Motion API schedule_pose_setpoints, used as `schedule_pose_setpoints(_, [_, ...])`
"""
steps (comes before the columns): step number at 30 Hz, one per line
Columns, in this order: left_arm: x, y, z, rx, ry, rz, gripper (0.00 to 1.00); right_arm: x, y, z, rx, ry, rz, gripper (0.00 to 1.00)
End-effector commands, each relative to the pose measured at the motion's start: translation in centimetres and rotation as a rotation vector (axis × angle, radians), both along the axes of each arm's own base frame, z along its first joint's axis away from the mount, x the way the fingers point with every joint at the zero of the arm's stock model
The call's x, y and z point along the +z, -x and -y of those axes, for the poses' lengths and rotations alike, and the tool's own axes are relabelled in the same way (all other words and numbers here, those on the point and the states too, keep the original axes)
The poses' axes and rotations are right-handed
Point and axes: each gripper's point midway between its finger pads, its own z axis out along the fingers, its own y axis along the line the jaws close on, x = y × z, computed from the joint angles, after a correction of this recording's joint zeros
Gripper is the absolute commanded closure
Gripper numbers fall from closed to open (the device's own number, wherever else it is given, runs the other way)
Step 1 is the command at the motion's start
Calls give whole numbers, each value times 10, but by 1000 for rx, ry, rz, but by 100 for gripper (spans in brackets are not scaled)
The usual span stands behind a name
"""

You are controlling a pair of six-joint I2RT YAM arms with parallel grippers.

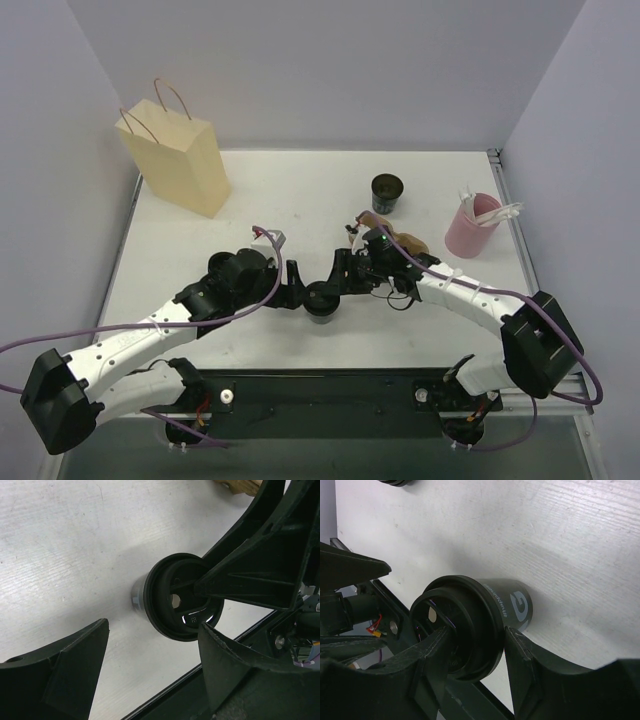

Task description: Pack the takeout coffee

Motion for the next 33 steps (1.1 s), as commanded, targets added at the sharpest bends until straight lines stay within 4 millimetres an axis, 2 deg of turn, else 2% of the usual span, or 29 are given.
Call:
schedule_pose_setpoints(1, [0, -8, 4, 22, 24, 14, 20, -10, 1, -3, -5, 10, 4, 56])
schedule_pose_setpoints(10, [-21, -8, 11, 15, 19, -35, 25, -10, 3, -1, -3, 13, 20, 56])
schedule_pose_setpoints(21, [-62, 12, 5, 34, 56, -128, 32, -33, 14, 7, 13, 19, 20, 60])
schedule_pose_setpoints(26, [-57, 11, 8, 27, 70, -128, 35, -32, 15, 5, 48, 9, 42, 61])
schedule_pose_setpoints(30, [-51, 8, 2, 47, 43, -122, 35, -28, 16, 1, 89, -4, 51, 61])
schedule_pose_setpoints(33, [-37, 1, 0, 48, 29, -97, 33, -28, 20, 0, 147, 6, 56, 61])
